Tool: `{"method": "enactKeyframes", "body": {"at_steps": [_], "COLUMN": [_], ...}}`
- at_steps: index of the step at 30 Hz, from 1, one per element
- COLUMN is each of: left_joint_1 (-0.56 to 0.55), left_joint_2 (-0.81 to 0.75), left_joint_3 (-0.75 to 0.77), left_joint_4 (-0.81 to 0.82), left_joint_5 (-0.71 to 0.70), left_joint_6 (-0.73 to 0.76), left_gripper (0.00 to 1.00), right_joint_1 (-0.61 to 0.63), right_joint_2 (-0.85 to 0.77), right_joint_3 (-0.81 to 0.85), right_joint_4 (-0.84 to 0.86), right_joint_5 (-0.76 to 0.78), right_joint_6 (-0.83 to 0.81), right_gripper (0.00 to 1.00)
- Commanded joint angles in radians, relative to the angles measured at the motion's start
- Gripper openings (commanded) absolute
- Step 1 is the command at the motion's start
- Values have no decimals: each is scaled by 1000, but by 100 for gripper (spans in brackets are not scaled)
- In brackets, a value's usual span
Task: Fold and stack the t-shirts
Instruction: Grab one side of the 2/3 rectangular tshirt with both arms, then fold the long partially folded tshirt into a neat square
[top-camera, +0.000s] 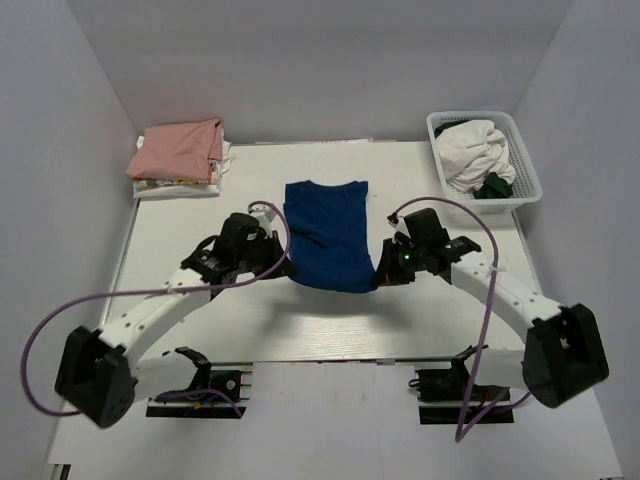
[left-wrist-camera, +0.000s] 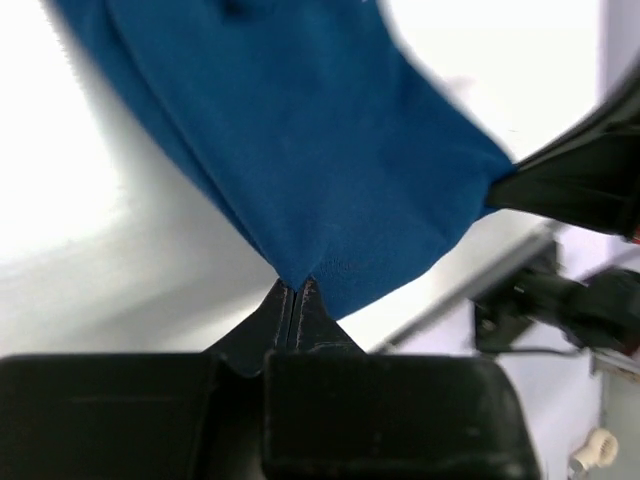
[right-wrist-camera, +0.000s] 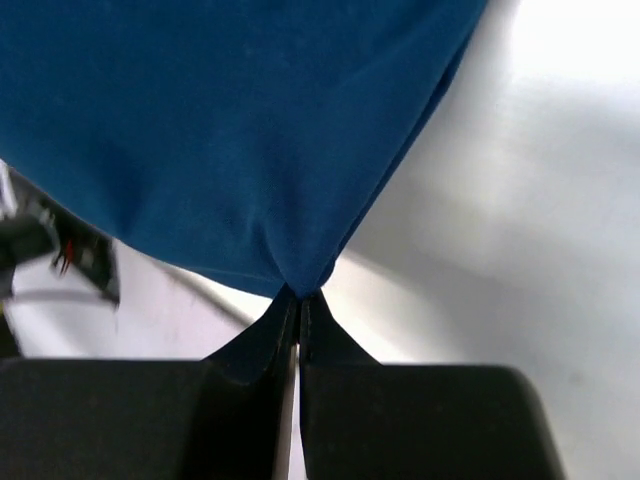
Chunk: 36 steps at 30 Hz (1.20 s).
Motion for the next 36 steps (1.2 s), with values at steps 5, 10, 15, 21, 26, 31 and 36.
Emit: {"method": "enactKeyframes", "body": {"at_steps": [5,10,15,21,26,31,36], "left_joint_1": [-22,-22,-22,0,0,9,29], "left_joint_2": [-250,-251,-157,-57,91,249,369], "left_joint_3": [-5,39,137,231,337,477,553], "left_joint_4": [-95,-32,-98,-136,-127,-152,-165], "left_joint_5": [-58,-162,-355,-536,-587,-625,-639], "left_joint_6": [-67,-112,-143,-152,-104,-77,-54], "left_gripper": [0,0,0,0,0,0,0], "right_joint_1": [22,18,14,12,-3,-15,-44], "right_joint_2": [-149,-117,-39,71,127,220,335], "right_joint_3": [120,197,252,372,425,510,559], "right_joint_4": [-168,-122,-47,-56,-42,-80,-83], "right_joint_5": [-83,-59,-22,77,153,197,194], "right_joint_6": [-58,-54,-40,-46,-34,-55,-58], "right_gripper": [0,0,0,0,0,0,0]}}
